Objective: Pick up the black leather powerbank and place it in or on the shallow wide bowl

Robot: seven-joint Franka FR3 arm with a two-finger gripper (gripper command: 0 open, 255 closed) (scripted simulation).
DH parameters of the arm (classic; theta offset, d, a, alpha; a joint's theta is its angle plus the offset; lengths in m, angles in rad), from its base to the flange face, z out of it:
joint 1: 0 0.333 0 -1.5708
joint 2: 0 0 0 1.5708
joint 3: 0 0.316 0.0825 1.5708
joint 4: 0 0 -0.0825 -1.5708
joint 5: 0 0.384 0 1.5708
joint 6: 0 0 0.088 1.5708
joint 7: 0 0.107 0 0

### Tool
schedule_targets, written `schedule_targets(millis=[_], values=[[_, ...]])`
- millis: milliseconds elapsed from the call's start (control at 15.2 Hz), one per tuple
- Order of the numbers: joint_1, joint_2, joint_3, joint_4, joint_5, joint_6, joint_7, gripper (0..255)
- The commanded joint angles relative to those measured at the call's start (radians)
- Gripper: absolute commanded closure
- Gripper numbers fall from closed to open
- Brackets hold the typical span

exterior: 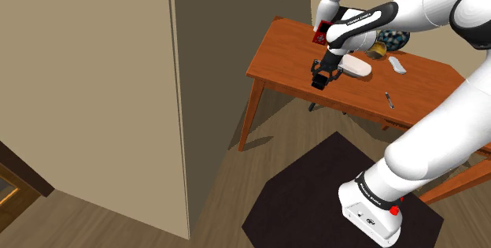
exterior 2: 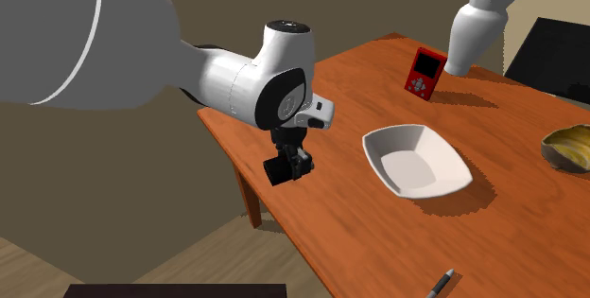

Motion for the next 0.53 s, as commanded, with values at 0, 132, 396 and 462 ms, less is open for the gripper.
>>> schedule_targets(millis=[0, 132, 396, 462], values=[[0.000, -0.008, 0.000, 0.004, -0.003, -0.013, 0.002, 255], [0.001, -0.025, -0.001, 0.014, -0.009, -0.039, 0.006, 255], [0.002, -0.056, -0.001, 0.036, -0.019, -0.091, 0.014, 255], [0.002, -0.064, -0.001, 0.042, -0.021, -0.104, 0.015, 255]])
